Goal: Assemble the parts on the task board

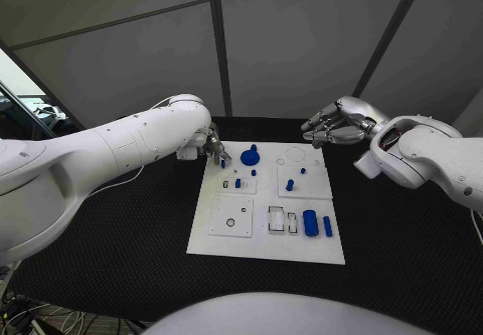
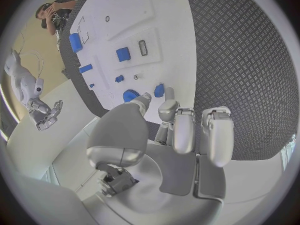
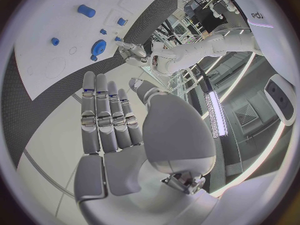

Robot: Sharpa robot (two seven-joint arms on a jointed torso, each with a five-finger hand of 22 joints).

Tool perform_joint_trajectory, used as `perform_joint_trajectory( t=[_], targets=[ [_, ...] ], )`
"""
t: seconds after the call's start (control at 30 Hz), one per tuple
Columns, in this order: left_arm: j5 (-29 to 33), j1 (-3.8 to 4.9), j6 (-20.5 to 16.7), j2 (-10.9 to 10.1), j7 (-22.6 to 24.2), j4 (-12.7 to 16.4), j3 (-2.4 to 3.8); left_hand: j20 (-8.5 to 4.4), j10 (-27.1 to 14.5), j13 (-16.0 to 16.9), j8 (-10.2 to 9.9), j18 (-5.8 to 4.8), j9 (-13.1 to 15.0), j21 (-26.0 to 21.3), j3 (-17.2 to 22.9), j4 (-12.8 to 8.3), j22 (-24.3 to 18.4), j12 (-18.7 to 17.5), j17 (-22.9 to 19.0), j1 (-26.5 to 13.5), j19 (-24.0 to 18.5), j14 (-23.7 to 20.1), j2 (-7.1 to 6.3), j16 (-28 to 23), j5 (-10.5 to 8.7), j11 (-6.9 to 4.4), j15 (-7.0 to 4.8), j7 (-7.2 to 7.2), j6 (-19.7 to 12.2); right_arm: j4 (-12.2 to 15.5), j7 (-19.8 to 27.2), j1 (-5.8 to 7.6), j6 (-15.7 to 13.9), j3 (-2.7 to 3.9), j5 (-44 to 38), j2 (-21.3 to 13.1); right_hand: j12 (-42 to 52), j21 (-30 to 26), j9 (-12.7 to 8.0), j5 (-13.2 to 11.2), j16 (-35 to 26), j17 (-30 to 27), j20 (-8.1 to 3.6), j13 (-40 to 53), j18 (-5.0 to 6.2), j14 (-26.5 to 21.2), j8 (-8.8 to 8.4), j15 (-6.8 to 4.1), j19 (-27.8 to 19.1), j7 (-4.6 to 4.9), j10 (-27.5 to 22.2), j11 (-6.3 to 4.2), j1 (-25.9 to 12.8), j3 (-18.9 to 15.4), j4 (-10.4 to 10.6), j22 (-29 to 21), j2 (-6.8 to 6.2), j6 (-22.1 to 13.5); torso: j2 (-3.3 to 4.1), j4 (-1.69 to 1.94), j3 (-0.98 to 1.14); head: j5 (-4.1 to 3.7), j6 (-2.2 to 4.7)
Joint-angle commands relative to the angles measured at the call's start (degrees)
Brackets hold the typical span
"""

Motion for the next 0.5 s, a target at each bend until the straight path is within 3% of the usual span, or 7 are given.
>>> perform_joint_trajectory(
  t=[0.03, 0.5],
  targets=[
    [0.12, 0.06, 0.49, 0.06, 0.54, 0.02, 0.02, 0.06, 0.04, -0.05, 0.36, -2.07, 0.1, 0.14, 0.08, -0.39, 10.91, 0.23, 7.19, 0.93, 4.19, 3.65, 0.33, -0.3, 0.3, -0.19, -0.09, -0.09, 0.43, 0.07, 0.3, 0.12, 0.33, 0.05, -0.12, 0.09, 0.37, -0.35, -0.03, 0.21, -0.37, 0.06, 0.29, -0.09, 0.09, -0.31, -0.12, -0.14, -0.02, -0.12, -0.39, -0.04, -0.22, -0.06, -0.02, -0.08, 0.3, -0.12, 0.01, -0.03, 0.02, -0.06, -0.04],
    [1.22, 0.04, 1.09, 0.2, 0.94, 0.21, 0.02, -0.02, 0.07, -0.12, 0.52, -2.08, 0.2, 0.18, 1.07, -1.76, 11.0, 0.24, 7.18, 3.09, 4.21, 3.65, 1.97, -0.31, 0.32, -0.31, -0.19, -0.22, 0.35, -0.11, 0.21, 0.13, 0.64, 0.05, -0.14, 0.37, 0.43, -0.37, -0.01, 0.25, -0.36, 0.1, 0.28, -0.1, 0.11, -0.26, -0.06, -0.17, 0.05, -0.14, -0.33, -0.06, -0.15, -0.02, -0.05, -0.1, 0.37, -0.07, -0.02, 0.01, 0.01, 0.01, -0.13]
  ],
)
